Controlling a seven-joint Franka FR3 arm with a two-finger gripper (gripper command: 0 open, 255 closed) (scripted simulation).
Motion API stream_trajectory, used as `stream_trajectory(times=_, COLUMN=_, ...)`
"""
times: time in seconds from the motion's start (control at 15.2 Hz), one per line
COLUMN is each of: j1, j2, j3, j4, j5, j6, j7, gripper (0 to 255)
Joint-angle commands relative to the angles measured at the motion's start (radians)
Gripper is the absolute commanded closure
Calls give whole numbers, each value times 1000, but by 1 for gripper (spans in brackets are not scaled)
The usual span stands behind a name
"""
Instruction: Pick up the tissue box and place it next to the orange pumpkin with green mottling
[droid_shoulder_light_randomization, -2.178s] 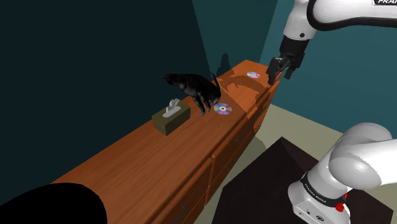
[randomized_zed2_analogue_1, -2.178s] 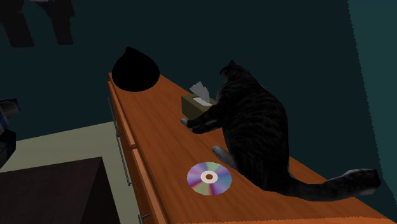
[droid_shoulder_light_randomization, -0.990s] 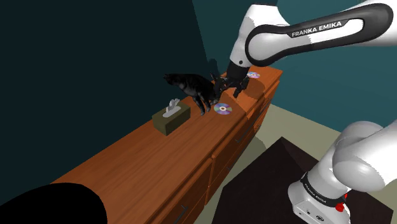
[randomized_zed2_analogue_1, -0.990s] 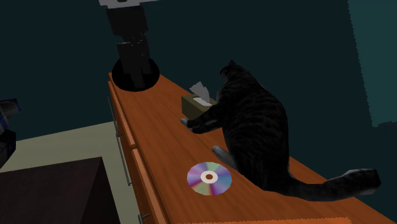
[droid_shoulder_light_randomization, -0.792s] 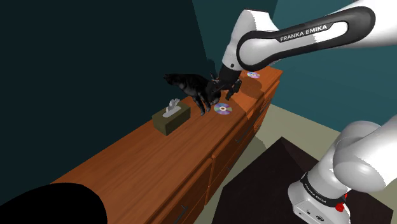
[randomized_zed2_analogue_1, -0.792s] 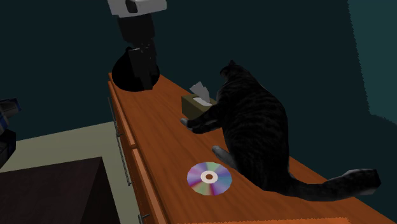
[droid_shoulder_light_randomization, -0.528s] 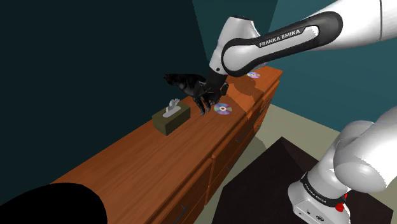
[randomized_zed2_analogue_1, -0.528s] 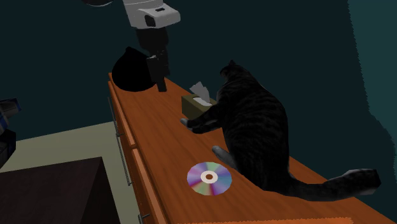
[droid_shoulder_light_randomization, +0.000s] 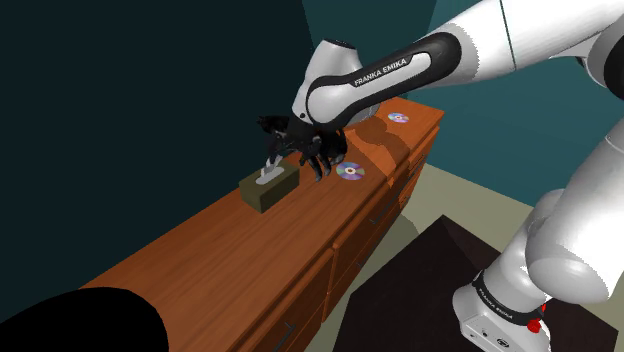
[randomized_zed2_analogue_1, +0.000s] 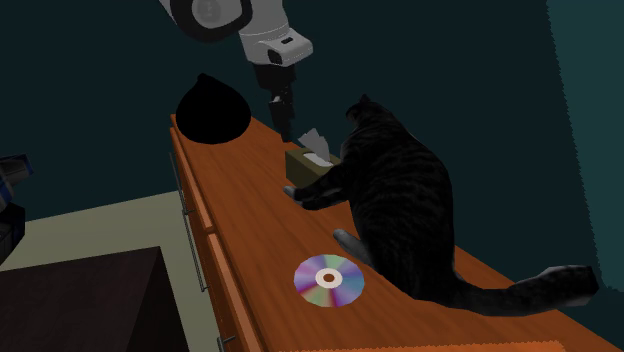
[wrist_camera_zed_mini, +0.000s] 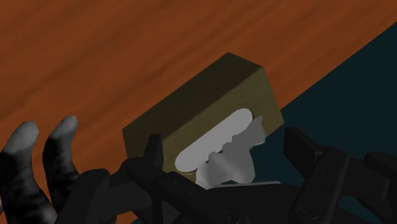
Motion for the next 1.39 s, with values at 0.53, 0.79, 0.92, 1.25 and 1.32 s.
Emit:
stream_trajectory(times=0.53, j1=31, j2=194, j3=16, j4=133, j5=-5, j6=112, j7=44, gripper=0)
stream_trajectory(times=0.79, j1=36, j2=225, j3=17, j4=142, j5=-8, j6=135, j7=47, gripper=0)
stream_trajectory(times=0.92, j1=36, j2=225, j3=17, j4=142, j5=-8, j6=135, j7=47, gripper=0)
stream_trajectory(times=1.25, j1=36, j2=225, j3=17, j4=142, j5=-8, j6=135, j7=47, gripper=255)
stream_trajectory(times=1.32, j1=36, j2=225, j3=17, j4=142, j5=-8, j6=135, j7=47, gripper=255)
